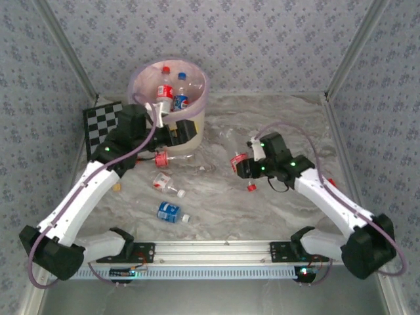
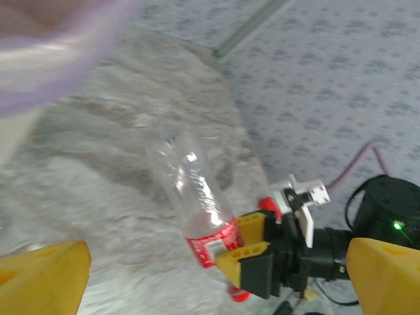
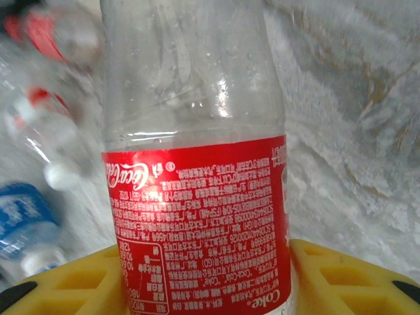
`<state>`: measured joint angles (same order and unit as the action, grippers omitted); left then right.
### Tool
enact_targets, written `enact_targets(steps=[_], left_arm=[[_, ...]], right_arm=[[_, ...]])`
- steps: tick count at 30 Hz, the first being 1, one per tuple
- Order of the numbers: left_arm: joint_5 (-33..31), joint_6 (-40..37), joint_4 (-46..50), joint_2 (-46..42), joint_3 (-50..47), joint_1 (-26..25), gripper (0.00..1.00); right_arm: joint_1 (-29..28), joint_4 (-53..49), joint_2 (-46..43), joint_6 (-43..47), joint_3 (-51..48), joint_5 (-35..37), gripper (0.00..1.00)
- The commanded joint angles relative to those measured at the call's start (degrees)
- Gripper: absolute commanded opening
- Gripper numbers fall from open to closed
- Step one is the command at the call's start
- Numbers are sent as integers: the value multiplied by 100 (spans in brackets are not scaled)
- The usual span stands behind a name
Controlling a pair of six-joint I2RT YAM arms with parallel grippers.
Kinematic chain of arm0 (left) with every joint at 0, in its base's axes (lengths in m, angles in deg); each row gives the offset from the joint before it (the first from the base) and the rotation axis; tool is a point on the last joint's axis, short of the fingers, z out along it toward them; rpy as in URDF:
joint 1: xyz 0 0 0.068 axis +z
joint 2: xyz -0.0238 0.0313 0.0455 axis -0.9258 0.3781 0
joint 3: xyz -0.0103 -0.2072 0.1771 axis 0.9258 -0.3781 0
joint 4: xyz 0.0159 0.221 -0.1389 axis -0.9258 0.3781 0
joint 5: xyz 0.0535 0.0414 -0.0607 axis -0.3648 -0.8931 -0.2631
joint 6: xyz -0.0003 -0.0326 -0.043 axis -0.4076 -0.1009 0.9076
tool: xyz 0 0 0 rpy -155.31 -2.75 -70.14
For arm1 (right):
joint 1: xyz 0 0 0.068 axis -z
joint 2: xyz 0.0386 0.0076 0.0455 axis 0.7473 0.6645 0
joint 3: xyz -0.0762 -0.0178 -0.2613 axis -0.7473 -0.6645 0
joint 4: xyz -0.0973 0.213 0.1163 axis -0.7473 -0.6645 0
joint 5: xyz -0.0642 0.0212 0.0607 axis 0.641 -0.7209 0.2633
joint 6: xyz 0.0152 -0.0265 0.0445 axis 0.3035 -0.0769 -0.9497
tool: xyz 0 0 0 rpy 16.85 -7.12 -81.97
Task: Put the plastic bottles in the bin
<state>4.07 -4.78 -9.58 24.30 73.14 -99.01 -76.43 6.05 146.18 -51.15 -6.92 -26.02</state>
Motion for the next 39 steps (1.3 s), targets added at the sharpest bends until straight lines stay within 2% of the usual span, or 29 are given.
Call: enact_targets(steps=[1, 4, 7, 11, 16, 28, 31, 35, 39], left_arm=[[-53, 691, -1721, 119, -389, -488, 99], [-382, 1065, -2462, 402, -609, -871, 98], [-524, 1107, -2508, 706, -536, -1103, 96], [-634, 1067, -2609, 1034, -412, -1326, 88], [-573, 1063, -2661, 1377, -325, -1458, 86], [-580, 977, -2517, 1430, -256, -1460, 57], [-580, 873, -2355, 1456, -138, -1464, 52], [-550, 457, -1811, 1429, 249, -1353, 48], [-522, -325, -782, 1345, 1185, -881, 44]], right_arm=[[83, 1038, -419, -596, -321, -637, 52], [25, 2052, -774, -1026, -718, -750, 50], [-159, 2603, -964, -1167, -910, -685, 50], [-393, 2806, -1031, -1120, -941, -589, 49], [-521, 3000, -1039, -1166, -930, -520, 48], [-585, 2924, -851, -1072, -799, -449, 49], [-605, 2745, -824, -950, -698, -379, 58], [-650, 2185, -911, -595, -483, -90, 88], [-629, 1534, -1111, -306, -359, 228, 98]])
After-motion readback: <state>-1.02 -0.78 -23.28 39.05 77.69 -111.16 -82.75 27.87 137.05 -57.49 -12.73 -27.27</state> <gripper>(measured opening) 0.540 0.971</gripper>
